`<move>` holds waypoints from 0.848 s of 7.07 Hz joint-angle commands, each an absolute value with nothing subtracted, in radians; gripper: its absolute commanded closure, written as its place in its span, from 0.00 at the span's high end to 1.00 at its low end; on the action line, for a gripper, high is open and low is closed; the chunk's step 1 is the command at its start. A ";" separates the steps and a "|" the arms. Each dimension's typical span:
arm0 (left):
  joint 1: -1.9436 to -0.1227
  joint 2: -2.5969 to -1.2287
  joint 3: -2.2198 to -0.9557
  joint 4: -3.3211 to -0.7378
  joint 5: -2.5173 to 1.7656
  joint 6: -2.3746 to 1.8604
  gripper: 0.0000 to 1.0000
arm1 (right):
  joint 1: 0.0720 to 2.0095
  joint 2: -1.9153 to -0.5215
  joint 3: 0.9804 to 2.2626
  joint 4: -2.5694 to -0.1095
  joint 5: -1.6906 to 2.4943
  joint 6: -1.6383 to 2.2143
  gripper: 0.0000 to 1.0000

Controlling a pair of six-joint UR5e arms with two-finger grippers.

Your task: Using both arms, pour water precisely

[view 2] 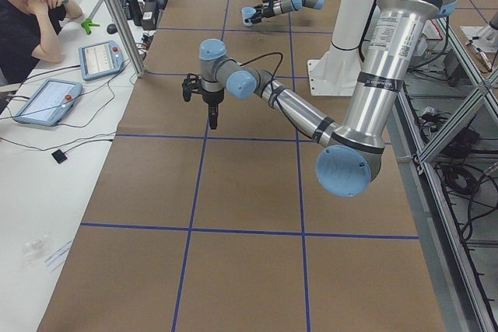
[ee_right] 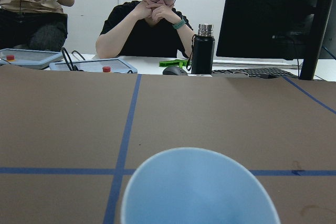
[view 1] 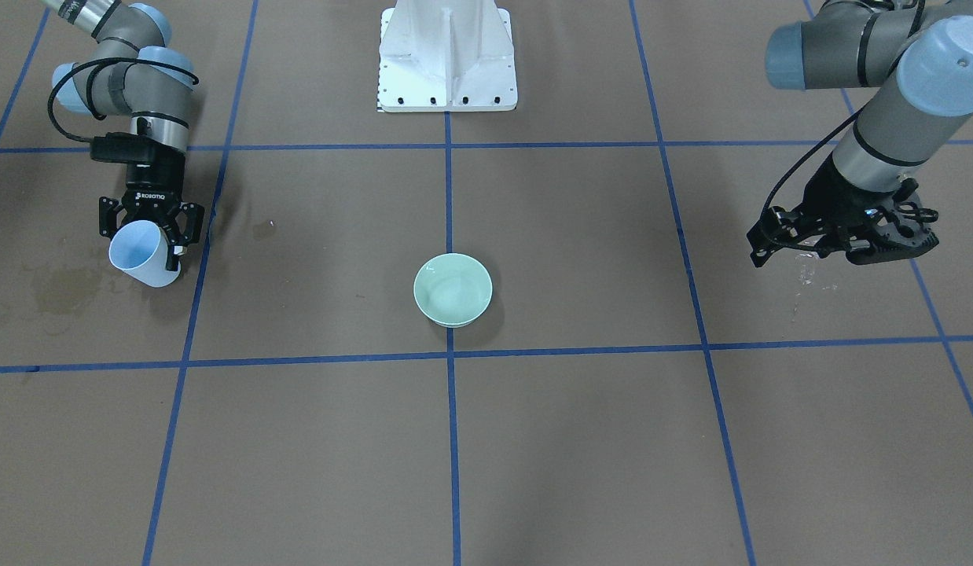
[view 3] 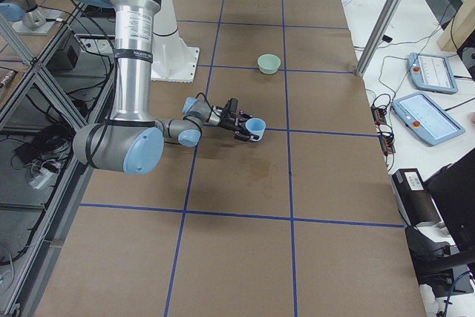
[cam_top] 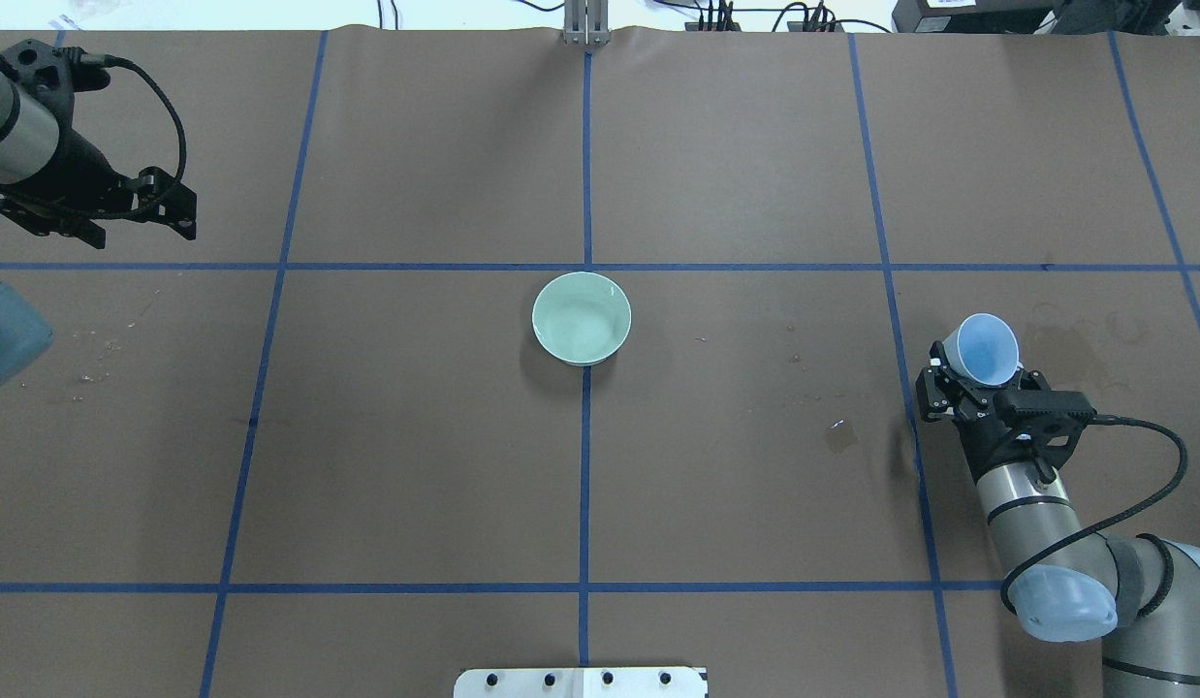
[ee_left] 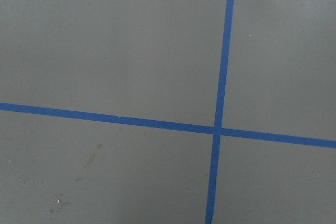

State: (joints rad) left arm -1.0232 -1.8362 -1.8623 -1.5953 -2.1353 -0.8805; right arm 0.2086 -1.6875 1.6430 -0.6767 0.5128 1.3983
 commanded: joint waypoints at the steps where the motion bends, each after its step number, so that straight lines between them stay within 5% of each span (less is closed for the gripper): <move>1: -1.023 -1.836 -1.862 -1.595 -2.135 -0.881 1.00 | 0.202 -1.687 1.652 -0.675 0.517 1.396 0.56; 2: -1.025 -1.836 -1.864 -1.595 -2.135 -0.881 1.00 | 0.202 -1.687 1.655 -0.675 0.515 1.396 1.00; 6: -1.025 -1.836 -1.867 -1.595 -2.135 -0.882 1.00 | 0.204 -1.690 1.673 -0.664 0.509 1.396 1.00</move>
State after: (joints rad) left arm -1.0244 -1.8362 -1.8659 -1.5954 -2.1353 -0.8820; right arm 0.2039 -1.6892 1.6614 -0.6705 0.5090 1.3959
